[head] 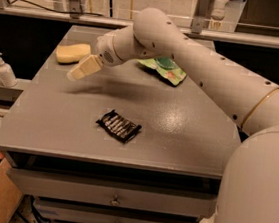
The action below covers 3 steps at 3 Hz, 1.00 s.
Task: Pick sponge
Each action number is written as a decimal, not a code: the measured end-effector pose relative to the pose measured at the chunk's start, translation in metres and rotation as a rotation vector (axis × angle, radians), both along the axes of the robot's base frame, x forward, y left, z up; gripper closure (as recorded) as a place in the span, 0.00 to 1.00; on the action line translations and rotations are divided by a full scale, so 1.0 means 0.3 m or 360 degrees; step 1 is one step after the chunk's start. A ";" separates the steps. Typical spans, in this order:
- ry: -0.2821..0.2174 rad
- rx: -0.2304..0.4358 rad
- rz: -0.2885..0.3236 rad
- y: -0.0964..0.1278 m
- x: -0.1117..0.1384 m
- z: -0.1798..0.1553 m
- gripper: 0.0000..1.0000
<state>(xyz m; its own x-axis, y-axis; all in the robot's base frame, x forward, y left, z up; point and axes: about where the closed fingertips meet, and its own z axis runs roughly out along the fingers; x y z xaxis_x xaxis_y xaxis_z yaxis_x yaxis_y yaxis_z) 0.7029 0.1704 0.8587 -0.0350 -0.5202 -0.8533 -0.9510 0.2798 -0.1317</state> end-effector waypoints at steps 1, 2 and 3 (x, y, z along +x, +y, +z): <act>0.0009 0.0049 0.0015 0.089 0.054 -0.036 0.00; 0.0017 0.0073 0.0025 0.162 0.091 -0.064 0.00; 0.0016 0.0042 0.0009 0.203 0.157 -0.100 0.00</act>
Offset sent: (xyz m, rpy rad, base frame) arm 0.0443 0.0715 -0.0271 0.0673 0.0115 0.0148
